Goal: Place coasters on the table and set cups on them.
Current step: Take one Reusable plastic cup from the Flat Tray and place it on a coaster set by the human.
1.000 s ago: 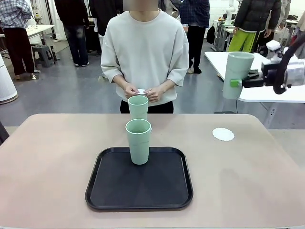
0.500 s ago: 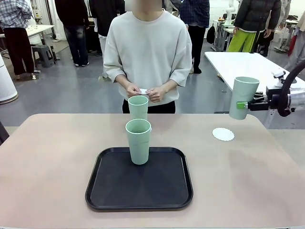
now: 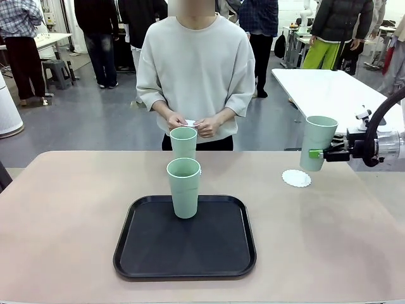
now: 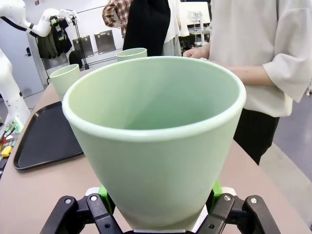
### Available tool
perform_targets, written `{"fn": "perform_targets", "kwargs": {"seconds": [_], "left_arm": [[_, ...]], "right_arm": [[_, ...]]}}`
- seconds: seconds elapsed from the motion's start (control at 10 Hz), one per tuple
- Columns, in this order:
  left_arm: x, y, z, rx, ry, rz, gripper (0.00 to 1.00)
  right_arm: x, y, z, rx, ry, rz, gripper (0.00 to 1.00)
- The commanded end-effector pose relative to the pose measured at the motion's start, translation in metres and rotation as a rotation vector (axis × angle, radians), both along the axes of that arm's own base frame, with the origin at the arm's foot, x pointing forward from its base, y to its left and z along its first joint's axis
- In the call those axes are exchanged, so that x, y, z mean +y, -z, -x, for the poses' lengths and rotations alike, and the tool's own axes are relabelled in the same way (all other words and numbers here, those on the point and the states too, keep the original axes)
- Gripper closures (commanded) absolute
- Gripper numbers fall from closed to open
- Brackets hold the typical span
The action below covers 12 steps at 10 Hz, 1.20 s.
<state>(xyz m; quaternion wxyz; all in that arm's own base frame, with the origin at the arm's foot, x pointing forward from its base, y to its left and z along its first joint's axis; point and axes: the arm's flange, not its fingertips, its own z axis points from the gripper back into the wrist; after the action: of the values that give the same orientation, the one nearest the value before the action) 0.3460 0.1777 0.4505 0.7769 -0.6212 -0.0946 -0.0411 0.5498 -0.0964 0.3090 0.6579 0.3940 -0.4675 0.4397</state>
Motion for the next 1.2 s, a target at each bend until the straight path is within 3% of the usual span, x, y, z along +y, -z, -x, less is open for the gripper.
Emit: {"fn": "perform_targets", "kwargs": {"seconds": [0.0, 0.4, 0.6, 0.7, 1.1], "left_arm": [[0.0, -0.003, -0.002, -0.01, -0.001, 0.012, 0.0], [0.0, -0.003, -0.002, -0.01, -0.001, 0.012, 0.0], [0.0, -0.003, -0.002, -0.01, -0.001, 0.012, 0.0], [0.0, -0.003, -0.002, -0.01, -0.001, 0.012, 0.0], [0.0, -0.003, -0.002, -0.01, -0.001, 0.012, 0.0]], "right_arm": [[0.008, 0.009, 0.001, -0.037, -0.032, -0.009, 0.17], [0.023, 0.026, -0.004, -0.028, -0.077, 0.002, 0.17], [0.025, 0.028, -0.008, -0.051, -0.033, -0.004, 0.17], [0.023, 0.027, -0.001, -0.007, -0.061, -0.008, 0.17], [0.024, 0.032, -0.008, -0.009, -0.086, -0.007, 0.17]]}}
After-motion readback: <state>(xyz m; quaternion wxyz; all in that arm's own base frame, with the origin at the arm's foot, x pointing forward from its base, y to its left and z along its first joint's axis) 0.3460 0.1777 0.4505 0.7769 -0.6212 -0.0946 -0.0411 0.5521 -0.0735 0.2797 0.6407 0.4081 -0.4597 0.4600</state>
